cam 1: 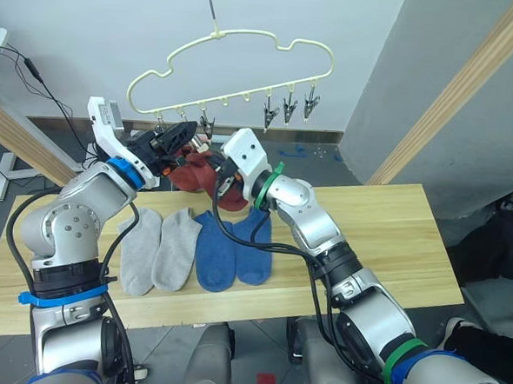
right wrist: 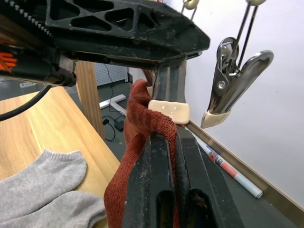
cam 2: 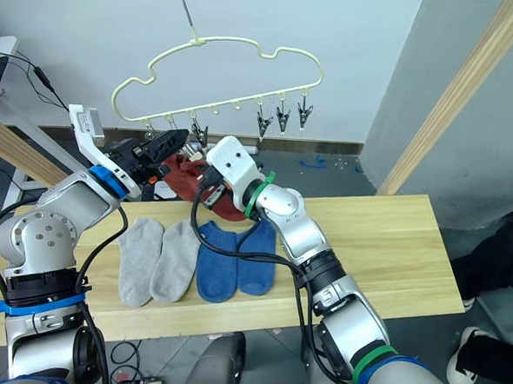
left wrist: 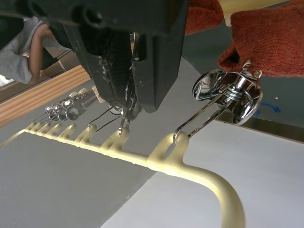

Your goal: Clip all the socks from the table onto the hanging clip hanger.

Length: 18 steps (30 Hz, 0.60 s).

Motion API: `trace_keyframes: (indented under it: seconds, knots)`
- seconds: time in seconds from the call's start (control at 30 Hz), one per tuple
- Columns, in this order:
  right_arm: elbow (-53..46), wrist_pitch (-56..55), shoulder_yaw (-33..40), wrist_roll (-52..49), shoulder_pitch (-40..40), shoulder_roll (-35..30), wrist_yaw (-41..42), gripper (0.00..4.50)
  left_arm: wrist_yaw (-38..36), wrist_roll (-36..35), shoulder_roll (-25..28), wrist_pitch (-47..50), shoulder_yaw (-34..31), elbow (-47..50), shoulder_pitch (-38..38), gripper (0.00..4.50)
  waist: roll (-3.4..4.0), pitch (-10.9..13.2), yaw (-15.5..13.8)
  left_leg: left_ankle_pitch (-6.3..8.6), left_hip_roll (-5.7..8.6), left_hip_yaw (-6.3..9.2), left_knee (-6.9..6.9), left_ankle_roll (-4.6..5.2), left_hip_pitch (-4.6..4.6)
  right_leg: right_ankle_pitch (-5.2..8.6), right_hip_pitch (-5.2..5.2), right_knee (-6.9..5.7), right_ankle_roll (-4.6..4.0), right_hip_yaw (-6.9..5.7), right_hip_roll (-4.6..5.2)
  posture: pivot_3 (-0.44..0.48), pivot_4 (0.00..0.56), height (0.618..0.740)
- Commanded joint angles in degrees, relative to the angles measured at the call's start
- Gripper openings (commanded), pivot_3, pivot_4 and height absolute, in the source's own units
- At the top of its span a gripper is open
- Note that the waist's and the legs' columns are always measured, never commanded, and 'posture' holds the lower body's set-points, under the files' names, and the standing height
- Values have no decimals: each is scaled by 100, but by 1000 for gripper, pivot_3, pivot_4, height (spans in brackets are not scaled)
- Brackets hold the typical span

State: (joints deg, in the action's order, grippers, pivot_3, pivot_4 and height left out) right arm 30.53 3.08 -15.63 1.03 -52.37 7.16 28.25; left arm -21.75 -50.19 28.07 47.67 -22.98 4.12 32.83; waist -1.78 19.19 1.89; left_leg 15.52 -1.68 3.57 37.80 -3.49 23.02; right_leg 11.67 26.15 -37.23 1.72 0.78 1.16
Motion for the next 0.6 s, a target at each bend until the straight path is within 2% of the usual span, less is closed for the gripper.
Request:
trace_keyframes:
  seconds: [0.03, 0.13, 0.2, 0.27, 0.4, 0.6]
  knots:
    - [-126, -203, 107, -78, -126, 122, -48, 0, 22, -116, 93, 85, -119, 181, -96, 93, 0, 0, 0, 0, 0, 0, 0, 0, 0, 0, 0, 0, 0, 0, 0, 7, 321, 740]
    - [-119, -220, 120, -79, -142, 138, -43, 0, 29, -151, 104, 149, -117, 184, -100, 93, 0, 0, 0, 0, 0, 0, 0, 0, 0, 0, 0, 0, 0, 0, 0, 7, 321, 740]
    - [-112, -229, 124, -84, -152, 149, -35, 0, 41, -217, 92, 208, -134, 183, -94, 801, 0, 0, -1, 0, 0, 0, 0, 0, 0, 0, 0, 0, 0, 0, 0, 7, 321, 740]
    - [-112, -237, 122, -84, -154, 158, -25, 0, 38, -267, 93, 242, -143, 202, -100, 1269, 0, 0, -1, 0, 0, 0, 0, 0, 0, 0, 0, 0, 0, 0, 0, 8, 319, 740]
    - [-80, -263, 112, -69, -170, 173, 25, 0, 0, -321, 163, 347, -176, 278, -130, 2558, 0, 0, -3, 0, 0, 1, 0, 0, 0, 0, 0, 0, 0, -1, 0, 8, 319, 740]
    - [-102, -209, 28, -44, -123, 171, 138, 0, -232, -442, 423, 522, -190, 579, -340, 2558, 0, 0, 0, 0, 0, 0, 0, 0, 0, 0, 0, 0, -1, 0, 0, 15, 326, 740]
